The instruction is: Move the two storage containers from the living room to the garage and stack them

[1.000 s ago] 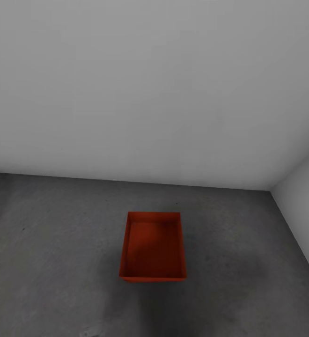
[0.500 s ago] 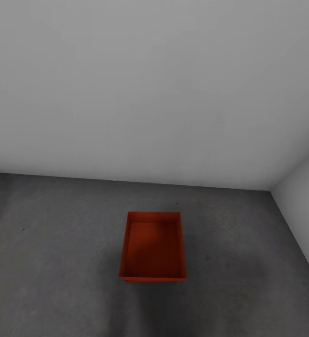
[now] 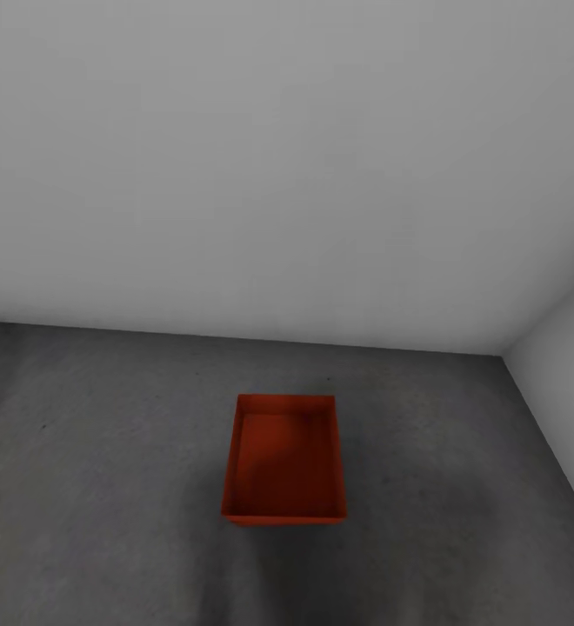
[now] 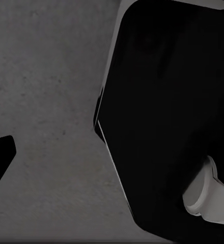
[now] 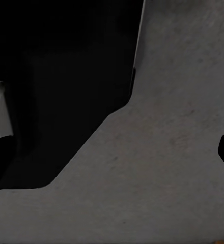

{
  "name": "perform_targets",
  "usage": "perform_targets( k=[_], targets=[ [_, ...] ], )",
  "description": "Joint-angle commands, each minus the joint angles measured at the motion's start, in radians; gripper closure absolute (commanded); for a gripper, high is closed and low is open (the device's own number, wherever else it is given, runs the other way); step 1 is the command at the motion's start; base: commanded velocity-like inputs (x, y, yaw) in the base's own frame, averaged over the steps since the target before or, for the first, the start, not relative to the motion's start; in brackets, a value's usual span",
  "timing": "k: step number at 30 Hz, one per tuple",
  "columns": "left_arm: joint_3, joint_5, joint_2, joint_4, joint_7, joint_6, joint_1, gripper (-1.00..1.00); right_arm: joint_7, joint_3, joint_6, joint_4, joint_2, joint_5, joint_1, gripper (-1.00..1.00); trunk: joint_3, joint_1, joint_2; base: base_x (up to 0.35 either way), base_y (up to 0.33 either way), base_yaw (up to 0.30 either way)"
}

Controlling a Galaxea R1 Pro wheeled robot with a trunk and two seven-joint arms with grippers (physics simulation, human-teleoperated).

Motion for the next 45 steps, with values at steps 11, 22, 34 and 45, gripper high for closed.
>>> perform_targets(
  k=[11,22,34,45],
  targets=[
    [-0.009,0.032,-0.001,-0.001,0.005,-0.003,0.008,-1.00,0.000,0.002,-0.005,0.003,-0.002,0.008,-0.001,-1.00,0.013,0.001,-0.001,0.000,0.000,0.000],
    [-0.012,0.026,0.001,-0.005,0.005,-0.004,0.008,-1.00,-0.001,0.002,-0.005,0.003,-0.002,0.009,-0.001,-1.00,0.024,0.001,-0.001,0.000,0.000,0.000],
    [-0.016,0.019,0.008,-0.010,0.005,-0.005,0.008,-1.00,0.000,0.002,-0.005,0.005,-0.001,0.008,-0.001,-1.00,0.044,0.001,-0.001,0.000,0.000,0.000],
    [-0.017,0.019,0.008,-0.010,0.005,-0.005,0.008,-1.00,-0.001,0.001,-0.005,0.005,-0.001,0.006,0.003,-1.00,0.061,0.001,-0.001,0.000,0.000,0.000]
  ],
)
